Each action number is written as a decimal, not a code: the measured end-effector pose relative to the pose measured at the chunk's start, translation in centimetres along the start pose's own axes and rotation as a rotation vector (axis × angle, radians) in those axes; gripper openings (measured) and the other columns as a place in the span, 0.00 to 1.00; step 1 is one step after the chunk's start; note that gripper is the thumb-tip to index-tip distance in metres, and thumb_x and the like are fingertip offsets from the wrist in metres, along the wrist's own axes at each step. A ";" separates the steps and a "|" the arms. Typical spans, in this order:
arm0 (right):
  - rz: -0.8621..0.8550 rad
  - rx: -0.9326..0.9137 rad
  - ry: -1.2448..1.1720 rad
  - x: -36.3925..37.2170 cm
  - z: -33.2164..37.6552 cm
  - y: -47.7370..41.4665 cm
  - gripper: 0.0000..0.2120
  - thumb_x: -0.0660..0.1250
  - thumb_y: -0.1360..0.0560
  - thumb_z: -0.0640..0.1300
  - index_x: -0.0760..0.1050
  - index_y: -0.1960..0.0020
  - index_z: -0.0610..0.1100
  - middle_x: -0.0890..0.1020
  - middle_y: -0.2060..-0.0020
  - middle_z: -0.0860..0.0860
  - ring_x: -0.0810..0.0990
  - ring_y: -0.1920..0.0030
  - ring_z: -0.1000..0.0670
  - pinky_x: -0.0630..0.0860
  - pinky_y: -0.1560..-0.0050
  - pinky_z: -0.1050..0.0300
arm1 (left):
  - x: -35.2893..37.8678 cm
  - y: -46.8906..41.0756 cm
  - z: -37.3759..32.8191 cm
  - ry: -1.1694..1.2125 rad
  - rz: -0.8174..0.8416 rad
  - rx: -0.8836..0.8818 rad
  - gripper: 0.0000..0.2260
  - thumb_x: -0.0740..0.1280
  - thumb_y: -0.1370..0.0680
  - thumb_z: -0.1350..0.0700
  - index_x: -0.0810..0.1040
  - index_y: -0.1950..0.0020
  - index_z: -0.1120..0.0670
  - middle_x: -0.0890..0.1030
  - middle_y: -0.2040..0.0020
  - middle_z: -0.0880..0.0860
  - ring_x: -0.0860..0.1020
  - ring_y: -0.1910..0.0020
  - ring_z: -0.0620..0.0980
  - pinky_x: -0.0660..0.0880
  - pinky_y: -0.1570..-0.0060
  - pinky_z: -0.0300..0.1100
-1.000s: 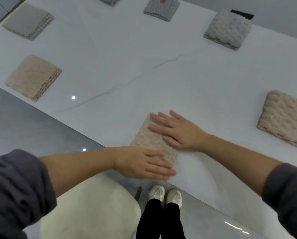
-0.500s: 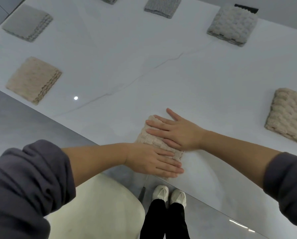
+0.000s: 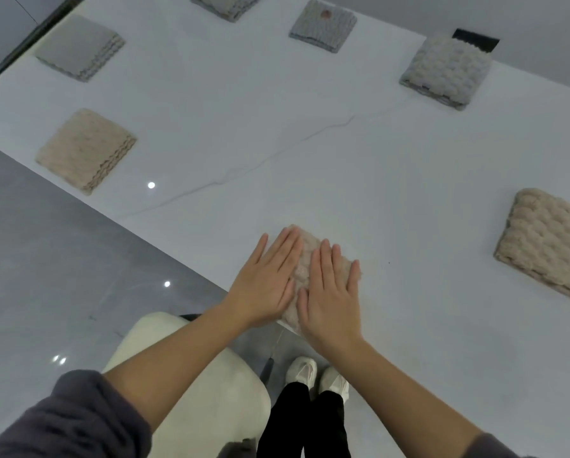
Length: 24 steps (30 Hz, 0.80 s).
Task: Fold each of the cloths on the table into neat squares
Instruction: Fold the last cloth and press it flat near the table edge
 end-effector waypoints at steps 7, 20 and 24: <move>0.012 -0.008 0.005 -0.6 0.2 -0.3 0.30 0.49 0.20 0.51 0.57 0.24 0.34 0.57 0.23 0.39 0.53 0.22 0.41 0.50 0.26 0.37 | -0.4 -0.1 0.3 -0.060 0.066 0.024 0.28 0.49 0.19 0.49 0.53 0.21 0.61 0.52 0.20 0.57 0.48 0.21 0.52 0.47 0.25 0.55; 0.084 -0.442 0.133 -8.1 -7.7 -1.1 0.28 0.48 0.19 0.51 0.61 0.24 0.37 0.61 0.24 0.41 0.58 0.23 0.42 0.62 0.29 0.35 | -4.8 -0.2 -9.2 0.003 -0.081 -0.496 0.29 0.50 0.20 0.49 0.52 0.21 0.60 0.53 0.20 0.57 0.50 0.21 0.53 0.43 0.25 0.55; 0.075 -0.518 0.156 -9.9 -12.5 -0.2 0.29 0.48 0.20 0.52 0.61 0.24 0.38 0.61 0.23 0.42 0.57 0.23 0.42 0.62 0.28 0.36 | -4.2 -2.2 -15.1 0.044 -0.116 -0.597 0.29 0.49 0.20 0.48 0.53 0.22 0.60 0.55 0.21 0.58 0.52 0.21 0.54 0.46 0.26 0.56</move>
Point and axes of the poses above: each hand's wrist, its own y-axis away from the middle knuckle, its own x-axis out of the palm, z = x × y, the point moved 3 cm from there along -y, towards the middle knuckle
